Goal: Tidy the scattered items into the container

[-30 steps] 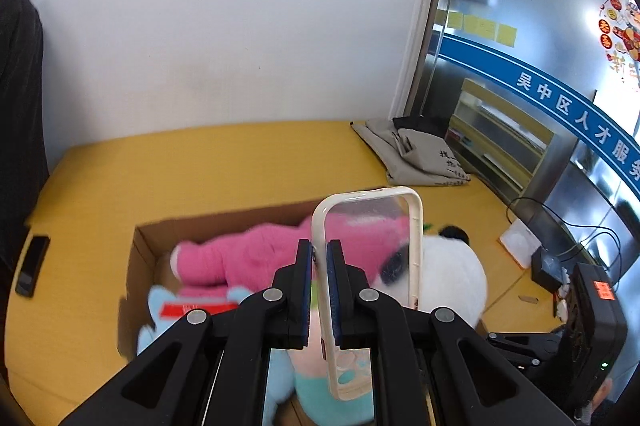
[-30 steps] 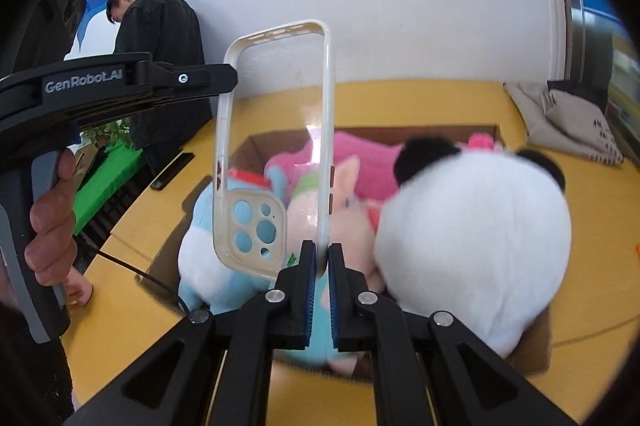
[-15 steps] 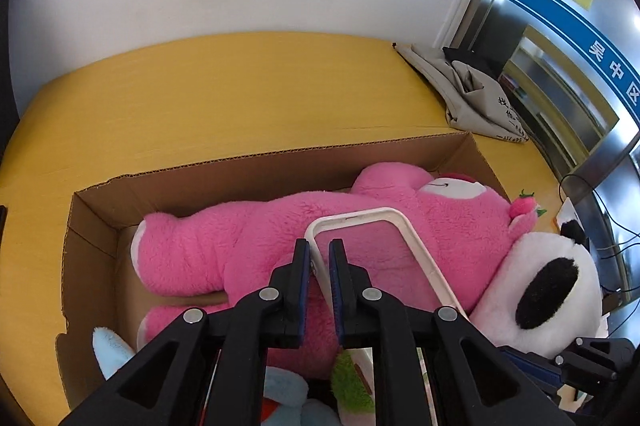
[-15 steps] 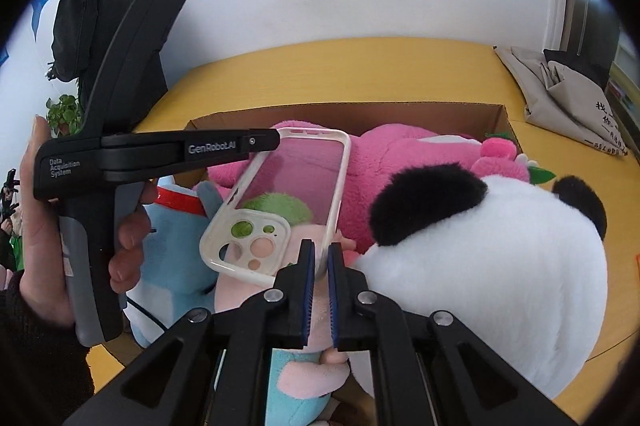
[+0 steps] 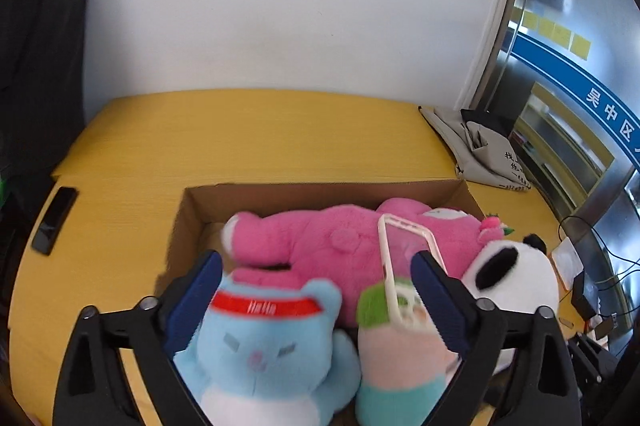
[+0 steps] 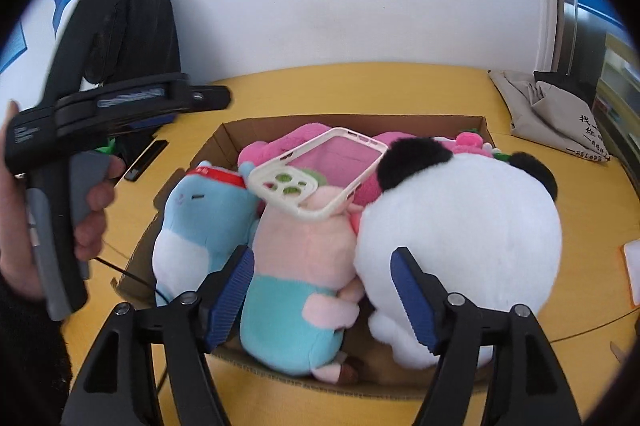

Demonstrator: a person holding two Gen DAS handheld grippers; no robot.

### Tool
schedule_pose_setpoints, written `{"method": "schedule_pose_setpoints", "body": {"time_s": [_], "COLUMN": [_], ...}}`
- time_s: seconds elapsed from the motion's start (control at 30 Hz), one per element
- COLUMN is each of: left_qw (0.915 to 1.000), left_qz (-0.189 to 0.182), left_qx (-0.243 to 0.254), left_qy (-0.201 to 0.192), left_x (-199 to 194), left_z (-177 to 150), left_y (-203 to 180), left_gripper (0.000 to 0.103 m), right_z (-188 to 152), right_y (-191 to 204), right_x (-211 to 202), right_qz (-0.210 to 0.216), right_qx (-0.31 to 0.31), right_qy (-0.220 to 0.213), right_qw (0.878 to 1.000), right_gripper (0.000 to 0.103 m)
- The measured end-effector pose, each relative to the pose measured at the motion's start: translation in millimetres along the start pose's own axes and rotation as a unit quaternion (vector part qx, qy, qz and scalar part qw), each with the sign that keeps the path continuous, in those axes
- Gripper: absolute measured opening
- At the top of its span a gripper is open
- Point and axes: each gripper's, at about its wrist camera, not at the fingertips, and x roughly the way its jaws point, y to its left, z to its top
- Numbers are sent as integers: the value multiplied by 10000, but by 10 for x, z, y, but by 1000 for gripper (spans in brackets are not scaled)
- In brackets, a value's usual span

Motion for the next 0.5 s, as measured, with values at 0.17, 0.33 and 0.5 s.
{"method": "schedule_pose_setpoints", "body": {"time_s": [0.17,0.33,0.5], "left_qw": [9998,9992,9994], "left_qz": [140,258,222], "left_qx": [26,107,5], "left_qy": [154,279,283], "left_x": [-384,-559,-674], "left_z": [-527,-1006,-1221], "left_y": [-36,-158,-241], "left_gripper": [99,99,99], "right_z": [-186,-446,-599], "right_y": [-14,-23,-3], "right_x": [-123,-186,-350], "right_qz": [-196,-414,-621], "right_qx": [51,155,162], "right_qy": [85,281,192], "right_qw": [9998,9986,9978], "right_gripper": [71,71,71]}}
